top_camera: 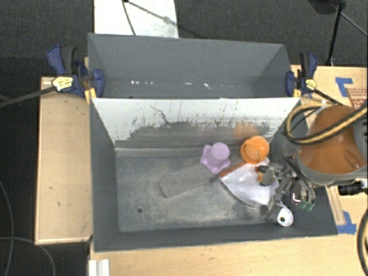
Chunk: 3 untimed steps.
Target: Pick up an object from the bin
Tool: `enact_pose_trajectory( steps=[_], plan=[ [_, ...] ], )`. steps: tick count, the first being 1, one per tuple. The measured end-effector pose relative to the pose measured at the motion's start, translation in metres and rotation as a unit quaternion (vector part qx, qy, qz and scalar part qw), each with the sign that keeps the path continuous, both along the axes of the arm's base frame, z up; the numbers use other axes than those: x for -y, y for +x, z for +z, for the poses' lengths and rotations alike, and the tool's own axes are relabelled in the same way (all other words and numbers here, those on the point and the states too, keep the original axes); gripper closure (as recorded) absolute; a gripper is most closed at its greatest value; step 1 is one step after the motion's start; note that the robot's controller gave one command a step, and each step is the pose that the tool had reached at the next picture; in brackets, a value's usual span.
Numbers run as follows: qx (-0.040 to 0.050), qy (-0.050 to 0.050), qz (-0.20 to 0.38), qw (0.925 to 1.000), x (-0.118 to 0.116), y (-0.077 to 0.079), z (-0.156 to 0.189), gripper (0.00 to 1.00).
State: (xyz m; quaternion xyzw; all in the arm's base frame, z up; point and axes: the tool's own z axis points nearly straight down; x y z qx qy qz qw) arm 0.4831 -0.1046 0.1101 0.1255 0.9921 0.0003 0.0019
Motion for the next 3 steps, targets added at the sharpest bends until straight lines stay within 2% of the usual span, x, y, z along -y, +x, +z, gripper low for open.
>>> enact_pose_trajectory(
  steps=[1,2,3],
  plan=[
    [-0.0022,0.000,-0.069,0.9976,-0.0057,-0.0013,-0.0414,0.00],
    [-0.0032,0.002,-0.148,0.9889,0.0030,-0.0030,-0.0407,1.00],
    [-0.0032,0.001,-0.148,0.9890,0.0030,-0.0029,-0.0407,1.00]
  ],
)
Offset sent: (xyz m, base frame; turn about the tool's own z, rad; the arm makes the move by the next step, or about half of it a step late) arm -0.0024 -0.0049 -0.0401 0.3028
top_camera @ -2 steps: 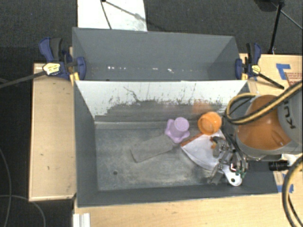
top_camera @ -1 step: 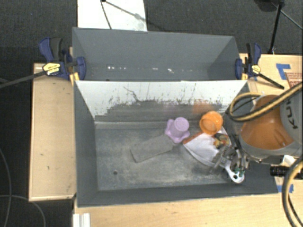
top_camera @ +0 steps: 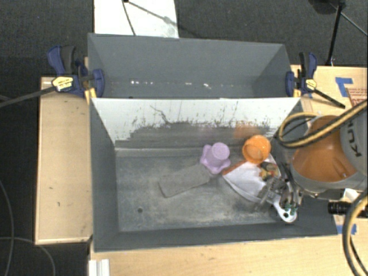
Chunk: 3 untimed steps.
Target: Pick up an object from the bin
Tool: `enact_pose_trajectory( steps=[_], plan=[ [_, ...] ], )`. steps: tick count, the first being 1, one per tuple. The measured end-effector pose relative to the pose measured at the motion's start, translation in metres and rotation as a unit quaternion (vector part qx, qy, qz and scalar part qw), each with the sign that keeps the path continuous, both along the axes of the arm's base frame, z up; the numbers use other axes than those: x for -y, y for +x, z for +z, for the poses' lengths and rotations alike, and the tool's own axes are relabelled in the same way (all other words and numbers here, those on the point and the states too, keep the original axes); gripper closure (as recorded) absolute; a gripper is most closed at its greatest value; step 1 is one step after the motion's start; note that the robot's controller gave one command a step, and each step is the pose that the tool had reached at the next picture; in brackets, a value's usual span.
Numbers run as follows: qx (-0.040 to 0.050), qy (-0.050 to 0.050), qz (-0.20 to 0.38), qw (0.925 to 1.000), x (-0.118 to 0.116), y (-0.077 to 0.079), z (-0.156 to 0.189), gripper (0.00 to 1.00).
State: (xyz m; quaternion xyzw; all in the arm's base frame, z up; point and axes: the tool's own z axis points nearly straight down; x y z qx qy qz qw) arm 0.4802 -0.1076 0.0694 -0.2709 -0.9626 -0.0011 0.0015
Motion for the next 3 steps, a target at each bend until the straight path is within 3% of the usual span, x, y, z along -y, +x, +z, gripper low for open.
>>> enact_pose_trajectory(
  steps=[3],
  plan=[
    [-0.0022,0.000,0.001,1.0000,0.000,-0.002,0.034,1.00]
  ],
)
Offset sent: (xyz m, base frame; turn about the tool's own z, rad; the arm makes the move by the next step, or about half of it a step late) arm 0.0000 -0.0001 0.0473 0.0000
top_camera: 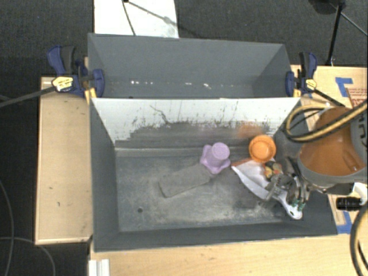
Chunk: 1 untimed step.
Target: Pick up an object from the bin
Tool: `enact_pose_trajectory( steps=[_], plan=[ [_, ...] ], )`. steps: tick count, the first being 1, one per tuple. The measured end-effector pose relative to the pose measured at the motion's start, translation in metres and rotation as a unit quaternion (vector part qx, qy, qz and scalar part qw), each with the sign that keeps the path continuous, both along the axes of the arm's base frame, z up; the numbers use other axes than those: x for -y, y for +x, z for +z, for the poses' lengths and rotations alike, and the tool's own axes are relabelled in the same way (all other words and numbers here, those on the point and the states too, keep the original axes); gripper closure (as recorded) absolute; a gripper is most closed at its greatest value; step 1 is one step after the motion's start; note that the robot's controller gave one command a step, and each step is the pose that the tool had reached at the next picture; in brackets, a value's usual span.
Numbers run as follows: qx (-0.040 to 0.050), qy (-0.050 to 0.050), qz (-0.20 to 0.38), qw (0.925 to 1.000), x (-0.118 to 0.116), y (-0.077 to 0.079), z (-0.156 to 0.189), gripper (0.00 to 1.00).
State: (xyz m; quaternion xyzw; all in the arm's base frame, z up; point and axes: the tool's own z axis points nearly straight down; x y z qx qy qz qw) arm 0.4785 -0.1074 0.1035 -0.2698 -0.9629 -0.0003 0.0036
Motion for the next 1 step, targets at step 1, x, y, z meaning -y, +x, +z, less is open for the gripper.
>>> enact_pose_trajectory(
  steps=[1],
  plan=[
    [0.0021,-0.001,0.001,1.0000,0.0001,0.0005,0.0208,1.00]
  ],
)
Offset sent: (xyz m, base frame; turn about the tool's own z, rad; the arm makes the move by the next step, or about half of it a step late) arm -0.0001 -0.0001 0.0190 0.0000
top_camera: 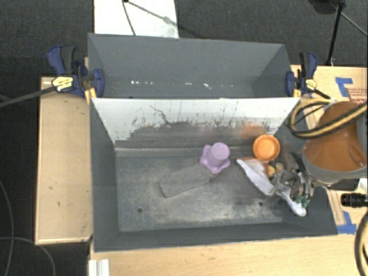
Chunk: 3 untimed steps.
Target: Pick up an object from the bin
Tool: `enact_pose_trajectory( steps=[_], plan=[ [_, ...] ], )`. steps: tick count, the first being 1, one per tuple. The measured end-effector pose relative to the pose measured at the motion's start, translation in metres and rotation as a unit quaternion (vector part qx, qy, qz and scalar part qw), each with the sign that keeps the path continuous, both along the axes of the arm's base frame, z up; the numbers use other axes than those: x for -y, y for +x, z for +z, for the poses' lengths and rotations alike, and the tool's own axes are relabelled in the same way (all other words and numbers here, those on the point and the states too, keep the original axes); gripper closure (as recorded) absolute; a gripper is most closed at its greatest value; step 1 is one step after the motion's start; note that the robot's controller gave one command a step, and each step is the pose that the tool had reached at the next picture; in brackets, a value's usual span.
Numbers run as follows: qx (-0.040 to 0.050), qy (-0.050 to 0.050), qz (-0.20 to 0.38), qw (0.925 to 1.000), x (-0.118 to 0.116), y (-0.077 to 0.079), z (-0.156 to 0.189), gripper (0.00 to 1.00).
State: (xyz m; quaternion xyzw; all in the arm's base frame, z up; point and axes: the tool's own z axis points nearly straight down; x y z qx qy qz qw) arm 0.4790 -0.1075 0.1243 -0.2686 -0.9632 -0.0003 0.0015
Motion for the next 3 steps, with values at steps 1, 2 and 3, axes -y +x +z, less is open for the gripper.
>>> enact_pose_trajectory(
  steps=[1,2,3],
  plan=[
    [0.0029,-0.001,0.000,1.0000,0.000,0.001,0.010,1.00],
    [-0.0006,0.000,0.001,1.0000,0.000,0.000,0.021,1.00],
    [0.0011,0.000,0.002,1.0000,0.000,0.001,0.038,1.00]
  ],
)
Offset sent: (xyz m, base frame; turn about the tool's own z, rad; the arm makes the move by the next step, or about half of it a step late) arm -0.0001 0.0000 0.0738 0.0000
